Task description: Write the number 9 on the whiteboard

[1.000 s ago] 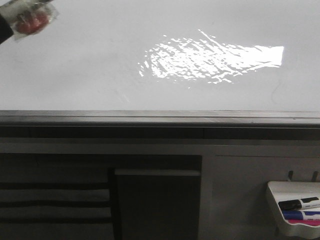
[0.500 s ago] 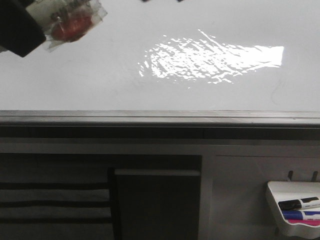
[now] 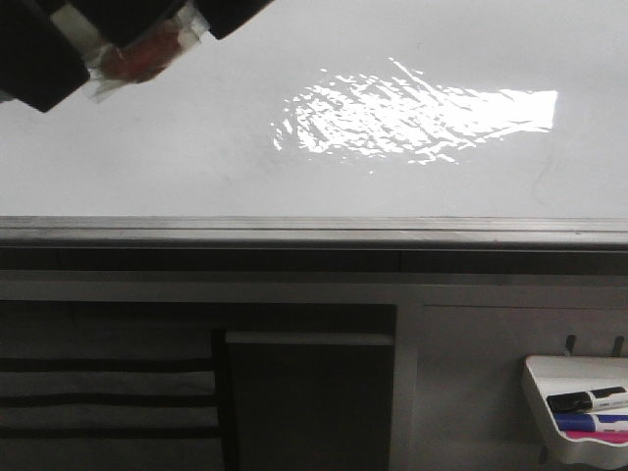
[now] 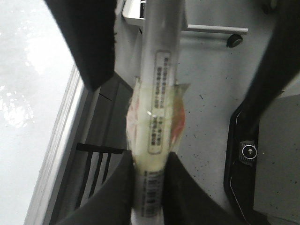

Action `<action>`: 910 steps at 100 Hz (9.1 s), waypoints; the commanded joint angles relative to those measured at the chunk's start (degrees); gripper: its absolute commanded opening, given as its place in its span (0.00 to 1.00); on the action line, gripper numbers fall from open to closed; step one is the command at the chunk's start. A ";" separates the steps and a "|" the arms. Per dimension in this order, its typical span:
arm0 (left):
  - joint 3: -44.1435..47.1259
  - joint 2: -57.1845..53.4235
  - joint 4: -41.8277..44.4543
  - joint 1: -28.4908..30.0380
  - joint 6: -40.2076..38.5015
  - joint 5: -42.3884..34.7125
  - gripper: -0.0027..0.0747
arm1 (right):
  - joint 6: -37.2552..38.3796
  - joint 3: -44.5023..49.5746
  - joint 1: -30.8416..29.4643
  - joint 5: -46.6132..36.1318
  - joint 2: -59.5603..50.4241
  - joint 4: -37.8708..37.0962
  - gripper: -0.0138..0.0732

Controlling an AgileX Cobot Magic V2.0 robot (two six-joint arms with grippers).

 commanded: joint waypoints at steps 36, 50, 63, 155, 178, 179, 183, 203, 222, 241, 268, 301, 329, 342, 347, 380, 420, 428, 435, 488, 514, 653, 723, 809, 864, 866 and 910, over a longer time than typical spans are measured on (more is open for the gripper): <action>-1.92 -1.16 -1.36 -0.54 -0.05 -2.48 0.02 | -0.61 -2.19 0.13 -1.40 -1.22 2.30 0.22; -1.92 -1.16 -0.88 -0.54 -0.05 -2.35 0.05 | -0.61 -2.19 0.13 -1.36 -1.22 2.30 0.14; -1.92 -1.26 0.17 -0.54 -0.15 -2.35 0.29 | -0.61 -2.19 0.13 -1.00 -1.22 0.92 0.11; 13.21 -19.96 7.69 26.28 -28.58 -16.11 0.49 | 30.20 20.78 -13.63 -29.05 -14.18 -9.63 0.11; 13.31 -19.96 7.69 26.28 -28.58 -17.02 0.49 | 32.96 20.66 -19.99 -29.96 -14.18 -9.18 0.11; 13.31 -19.96 7.69 26.28 -28.58 -17.16 0.49 | 32.96 20.66 -20.22 -29.96 -14.18 -9.18 0.11; 13.31 -19.96 7.69 26.28 -28.58 -17.51 0.49 | 32.96 20.66 -20.50 -29.96 -14.18 -9.18 0.11; 13.31 -19.96 7.69 26.28 -28.58 -18.18 0.49 | 32.96 20.46 -20.50 -30.46 -12.90 -9.18 0.11; 13.31 -19.96 7.69 26.28 -28.58 -18.31 0.49 | 32.48 14.90 -20.50 -28.91 -7.28 -9.18 0.11; 13.31 -19.96 7.69 26.28 -28.58 -18.43 0.49 | 31.58 8.57 -19.11 -19.56 -0.18 -9.82 0.11; 13.31 -19.96 7.69 26.28 -28.58 -18.43 0.49 | 32.66 8.59 -23.34 -17.57 -2.05 -12.64 0.11; 13.31 -19.96 7.69 26.28 -28.58 -18.50 0.49 | 32.66 8.09 -23.81 -14.58 -2.16 -12.51 0.11; 13.12 -19.19 0.55 25.82 -21.75 -17.92 0.49 | 32.28 9.92 -23.81 -8.00 0.25 -12.12 0.11; 12.85 -16.21 -8.17 22.29 -10.88 -15.67 0.49 | 30.01 7.52 -23.81 -3.36 -2.20 -10.62 0.11; 12.33 -14.59 -10.63 19.87 -6.96 -14.35 0.49 | 26.46 6.50 -23.81 -0.27 -3.62 -8.75 0.11; 2.59 -0.40 -11.75 3.06 3.66 -13.29 0.50 | -1.07 2.06 -23.81 20.86 -10.88 3.28 0.11; -11.14 15.93 -11.84 -7.35 5.02 -14.14 0.50 | -1.59 1.75 -23.81 21.50 -12.38 3.28 0.11; -12.15 17.18 -11.84 -8.00 5.02 -14.14 0.50 | -1.59 1.75 -23.81 21.50 -12.38 3.28 0.11; -12.25 17.43 -11.84 -8.05 5.02 -14.37 0.50 | -1.59 1.75 -23.81 21.50 -12.38 3.28 0.11; -12.25 17.43 -11.84 -8.05 5.02 -14.80 0.13 | -1.59 1.75 -23.81 21.06 -12.38 2.89 0.12; -12.25 17.43 -11.50 -7.91 4.71 -14.80 0.01 | -1.07 1.36 -23.81 21.06 -12.50 1.78 0.51; 7.90 16.32 37.86 26.03 -75.80 -38.81 0.37 | 15.58 0.04 -23.91 13.21 -17.06 -14.71 0.58; 18.64 -18.70 40.13 11.33 -68.19 -28.06 0.51 | 48.08 20.57 -23.99 -11.27 -35.42 -30.38 0.51; 29.95 -25.62 38.27 8.62 -68.49 -44.68 0.01 | 48.13 29.26 -23.99 -17.00 -41.69 -29.22 0.08; 45.93 -45.46 20.93 30.87 -57.51 -47.53 0.01 | 48.13 29.26 -23.99 -17.00 -41.69 -29.22 0.08; 46.61 -46.47 20.93 31.56 -57.51 -47.68 0.01 | 48.13 29.26 -23.99 -17.00 -41.69 -29.22 0.08; 59.49 -63.98 22.48 42.27 -57.51 -46.61 0.01 | 48.13 29.26 -23.99 -16.75 -41.69 -29.22 0.08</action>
